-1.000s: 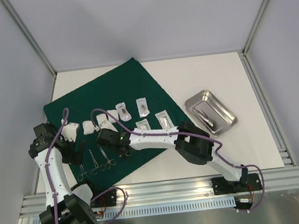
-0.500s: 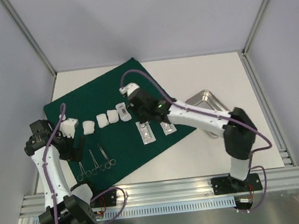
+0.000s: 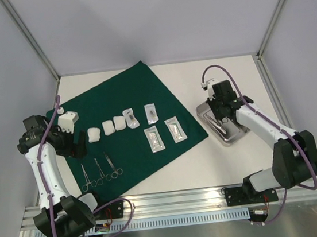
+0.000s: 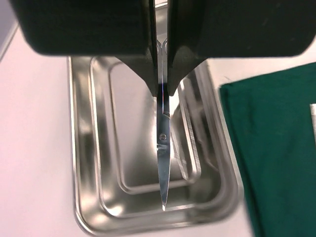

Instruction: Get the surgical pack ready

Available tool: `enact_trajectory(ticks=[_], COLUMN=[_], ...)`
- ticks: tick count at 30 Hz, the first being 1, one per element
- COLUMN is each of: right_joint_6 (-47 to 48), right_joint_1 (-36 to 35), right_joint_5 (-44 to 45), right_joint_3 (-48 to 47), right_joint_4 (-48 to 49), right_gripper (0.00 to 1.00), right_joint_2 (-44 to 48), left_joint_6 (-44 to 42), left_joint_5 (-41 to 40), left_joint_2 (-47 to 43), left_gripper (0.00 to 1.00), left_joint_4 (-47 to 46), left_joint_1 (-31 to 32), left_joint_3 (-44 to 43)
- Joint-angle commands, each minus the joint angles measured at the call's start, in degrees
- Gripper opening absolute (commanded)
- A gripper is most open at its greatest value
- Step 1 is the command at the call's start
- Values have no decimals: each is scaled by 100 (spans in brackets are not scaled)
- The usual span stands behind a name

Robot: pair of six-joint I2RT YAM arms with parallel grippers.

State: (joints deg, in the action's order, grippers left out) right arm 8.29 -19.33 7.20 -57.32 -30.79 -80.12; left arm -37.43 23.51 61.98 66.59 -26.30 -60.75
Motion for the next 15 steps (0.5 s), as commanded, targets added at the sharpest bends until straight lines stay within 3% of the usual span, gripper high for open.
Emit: enact_trajectory(ticks=[1, 6, 15], right_joint_6=[682, 937, 1131], right_joint_1=[429, 913, 1028], right_joint_5=[-193, 71, 431], right_joint_3=[168, 344, 441], right_joint_4=[213, 388, 696], right_gripper=[1, 0, 0], right_joint_2=[84, -214, -1058], left_joint_6=[43, -36, -186], left_joint_5=[383, 400, 313], left_joint_2=[95, 60, 43], left_gripper=[98, 98, 98], left_joint_4=[-58, -58, -67], left_joint_1=[-33, -33, -33], left_joint_3=[-227, -148, -33])
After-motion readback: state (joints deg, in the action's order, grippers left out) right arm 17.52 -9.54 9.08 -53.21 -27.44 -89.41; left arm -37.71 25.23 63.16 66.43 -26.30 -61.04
